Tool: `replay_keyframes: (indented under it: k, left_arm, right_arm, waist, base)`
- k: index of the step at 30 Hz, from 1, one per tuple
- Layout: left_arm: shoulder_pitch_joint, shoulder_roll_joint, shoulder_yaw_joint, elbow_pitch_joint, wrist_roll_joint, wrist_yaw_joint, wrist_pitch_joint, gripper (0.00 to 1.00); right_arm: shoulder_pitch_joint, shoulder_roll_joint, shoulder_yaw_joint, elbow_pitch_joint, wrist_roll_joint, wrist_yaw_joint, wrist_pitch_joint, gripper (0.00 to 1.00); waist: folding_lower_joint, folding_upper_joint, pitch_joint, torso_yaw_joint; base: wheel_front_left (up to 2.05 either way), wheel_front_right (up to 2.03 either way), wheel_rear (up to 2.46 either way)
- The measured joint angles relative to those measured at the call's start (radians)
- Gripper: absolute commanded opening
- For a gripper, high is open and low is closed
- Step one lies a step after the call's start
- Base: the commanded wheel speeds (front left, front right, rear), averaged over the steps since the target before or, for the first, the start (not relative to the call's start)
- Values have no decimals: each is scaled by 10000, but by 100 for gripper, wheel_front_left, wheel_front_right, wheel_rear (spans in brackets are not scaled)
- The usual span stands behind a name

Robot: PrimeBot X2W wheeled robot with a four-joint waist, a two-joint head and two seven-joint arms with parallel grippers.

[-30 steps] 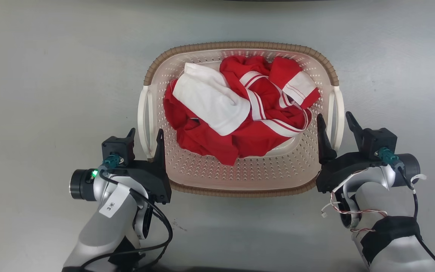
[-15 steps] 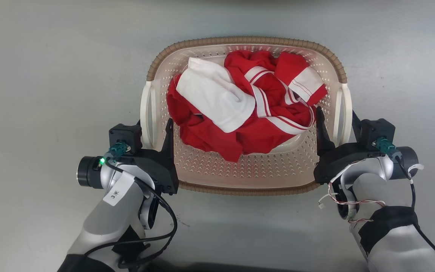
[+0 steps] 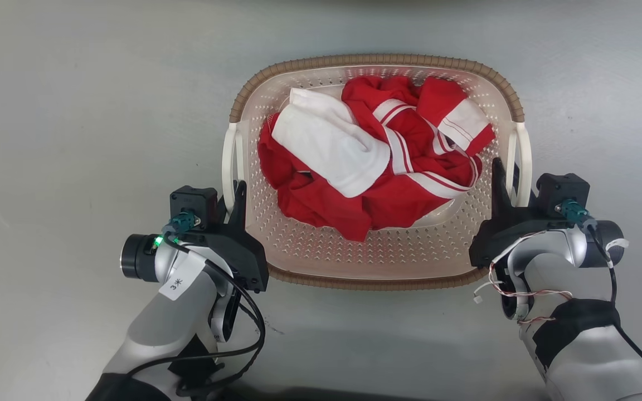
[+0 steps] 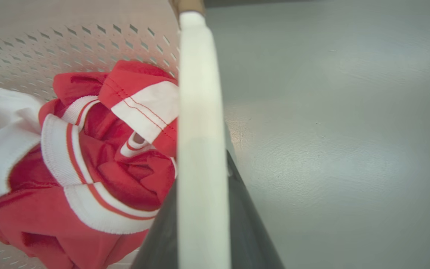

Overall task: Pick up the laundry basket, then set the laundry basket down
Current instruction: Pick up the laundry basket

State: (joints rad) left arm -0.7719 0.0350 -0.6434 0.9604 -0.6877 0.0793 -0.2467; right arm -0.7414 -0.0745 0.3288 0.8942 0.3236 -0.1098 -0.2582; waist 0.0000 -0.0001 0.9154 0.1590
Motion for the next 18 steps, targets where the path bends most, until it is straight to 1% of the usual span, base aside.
replay_keyframes:
  k: [1,11,14,18]
  left_arm:
    - [0,2,-56,15,-44,2,0,0]
    - [-2,-10,-424,290,-516,35,-2,0]
    - [-2,-13,-546,355,-658,88,-2,0]
    - [11,-6,-731,441,-792,100,-2,0]
  right_arm:
    - [-32,-6,25,38,52,-48,0,0]
    - [-70,-15,326,343,443,-61,15,0]
    - [-68,-15,476,474,596,-134,15,0]
    - [-60,-15,648,583,779,-136,15,0]
  waist:
    - [0,0,-13,10]
    - [0,1,-333,69]
    - [0,1,-543,74]
    - [0,1,-818,73]
  base:
    - [0,0,0]
    - [0,0,0]
    - [0,0,0]
    - [0,0,0]
